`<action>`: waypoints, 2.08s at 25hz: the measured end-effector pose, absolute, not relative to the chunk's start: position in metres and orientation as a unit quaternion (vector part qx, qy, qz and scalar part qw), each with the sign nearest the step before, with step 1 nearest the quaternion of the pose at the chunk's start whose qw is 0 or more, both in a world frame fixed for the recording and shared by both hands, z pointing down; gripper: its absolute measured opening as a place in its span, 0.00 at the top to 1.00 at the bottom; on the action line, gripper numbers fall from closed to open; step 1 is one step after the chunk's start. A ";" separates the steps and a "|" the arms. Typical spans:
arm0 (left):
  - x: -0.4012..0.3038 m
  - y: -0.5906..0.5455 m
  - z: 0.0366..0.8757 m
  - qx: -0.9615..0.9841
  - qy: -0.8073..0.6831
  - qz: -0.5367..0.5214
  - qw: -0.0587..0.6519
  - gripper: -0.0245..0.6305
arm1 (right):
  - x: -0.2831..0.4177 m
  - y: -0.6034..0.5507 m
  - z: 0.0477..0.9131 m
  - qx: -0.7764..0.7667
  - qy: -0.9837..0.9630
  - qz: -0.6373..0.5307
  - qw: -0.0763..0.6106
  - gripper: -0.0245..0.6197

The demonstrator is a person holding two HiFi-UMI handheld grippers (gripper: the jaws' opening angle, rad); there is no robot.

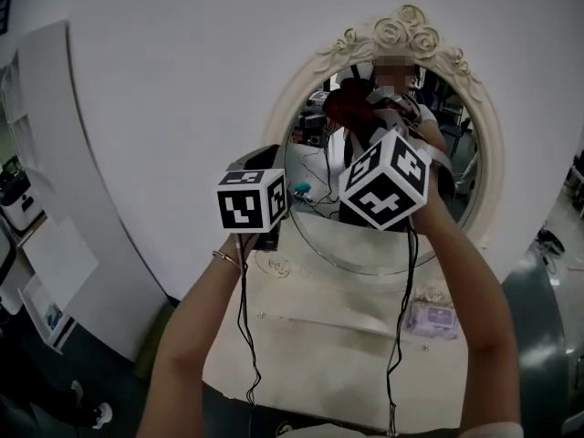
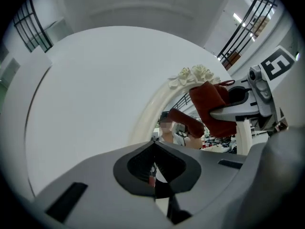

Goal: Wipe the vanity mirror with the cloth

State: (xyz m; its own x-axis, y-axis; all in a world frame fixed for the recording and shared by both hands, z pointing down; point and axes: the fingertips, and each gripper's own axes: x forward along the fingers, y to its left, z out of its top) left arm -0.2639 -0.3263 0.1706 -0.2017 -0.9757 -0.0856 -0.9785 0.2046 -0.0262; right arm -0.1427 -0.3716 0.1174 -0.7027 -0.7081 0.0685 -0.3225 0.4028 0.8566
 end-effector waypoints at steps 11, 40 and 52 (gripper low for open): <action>-0.287 -0.320 0.162 -0.625 0.779 0.020 0.042 0.95 | -0.182 -0.398 0.108 0.392 -0.663 -0.563 0.299 0.87; -0.300 -0.305 0.396 -0.617 0.781 0.003 -0.093 0.95 | -0.231 -0.381 0.390 0.259 -0.671 -0.539 0.438 0.87; -0.284 -0.291 0.481 -0.625 0.765 -0.026 -0.156 0.95 | -0.197 -0.386 0.510 0.229 -0.696 -0.475 0.488 0.87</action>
State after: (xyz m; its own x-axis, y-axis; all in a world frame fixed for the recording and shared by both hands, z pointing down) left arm -0.2841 -0.2911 0.4811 -0.1706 -0.9474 0.2707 -0.9634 0.2181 0.1559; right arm -0.1975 -0.3857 0.5099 -0.4188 -0.7825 0.4608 0.1442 0.4437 0.8845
